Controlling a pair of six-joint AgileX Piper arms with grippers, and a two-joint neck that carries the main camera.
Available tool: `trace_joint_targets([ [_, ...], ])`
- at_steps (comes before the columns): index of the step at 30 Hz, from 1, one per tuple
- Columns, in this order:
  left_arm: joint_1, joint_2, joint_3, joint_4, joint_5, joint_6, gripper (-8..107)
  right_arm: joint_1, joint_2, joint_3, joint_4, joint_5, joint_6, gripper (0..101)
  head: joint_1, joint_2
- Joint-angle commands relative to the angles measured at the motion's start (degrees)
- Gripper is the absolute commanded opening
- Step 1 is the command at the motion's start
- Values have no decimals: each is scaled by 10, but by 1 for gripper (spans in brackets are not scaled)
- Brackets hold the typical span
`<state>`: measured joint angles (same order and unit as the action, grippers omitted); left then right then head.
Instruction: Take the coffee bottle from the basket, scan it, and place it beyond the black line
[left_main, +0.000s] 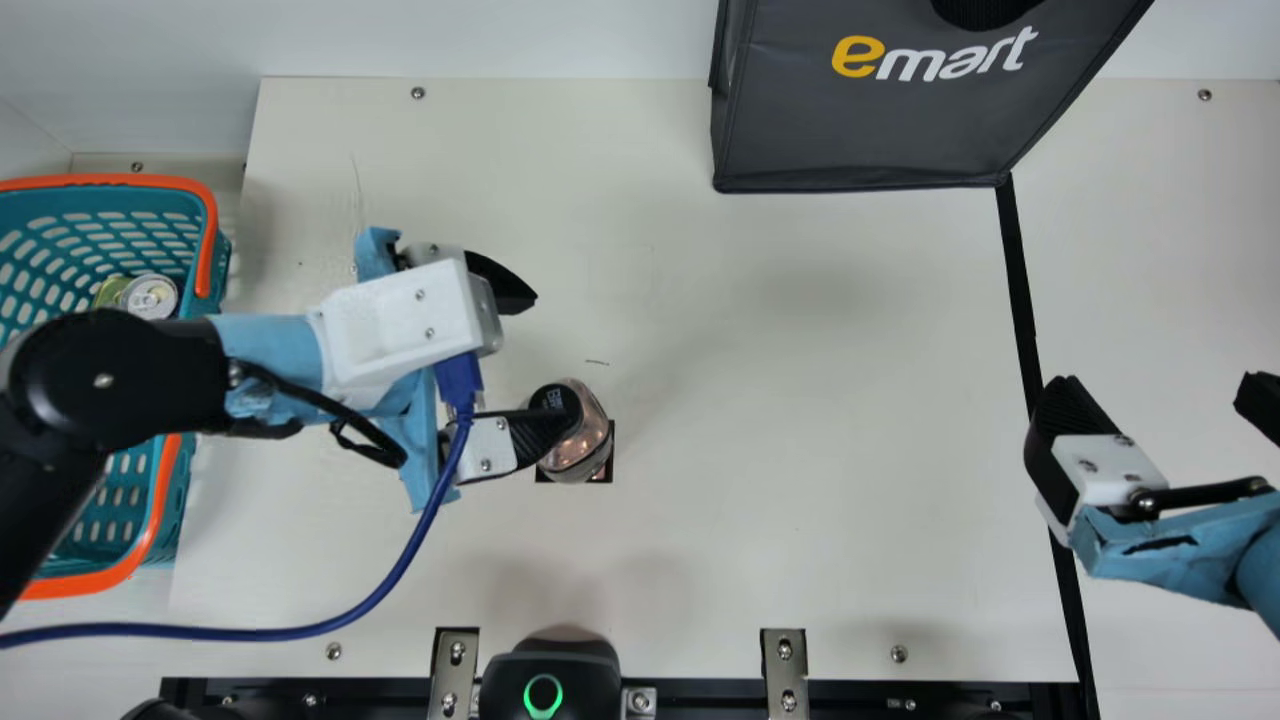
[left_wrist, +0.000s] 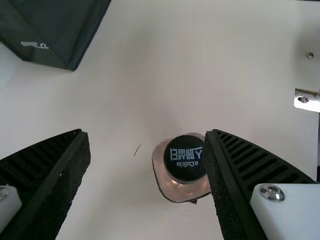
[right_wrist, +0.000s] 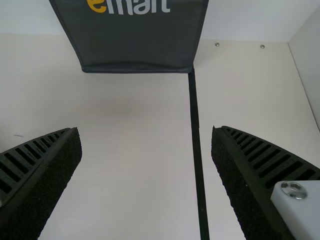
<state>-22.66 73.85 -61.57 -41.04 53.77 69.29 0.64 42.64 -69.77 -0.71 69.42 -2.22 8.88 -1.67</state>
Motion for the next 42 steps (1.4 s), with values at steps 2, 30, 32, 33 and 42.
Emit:
trace_joint_targets([
  [2,-1,-17,4,11,-9,-50,90,0,0,0,0,0,0,91,-10,1],
  [30,36,-166,56,220,-111,-358,90,0,0,0,0,0,0,91,-10,1],
  [32,33,-172,54,234,-104,-384,90,0,0,0,0,0,0,91,-10,1],
  [33,31,-174,53,242,-99,-399,90,0,0,0,0,0,0,91,-10,1],
  [42,-10,-196,42,309,-44,-534,90,0,0,0,-1,0,0,91,-10,1],
])
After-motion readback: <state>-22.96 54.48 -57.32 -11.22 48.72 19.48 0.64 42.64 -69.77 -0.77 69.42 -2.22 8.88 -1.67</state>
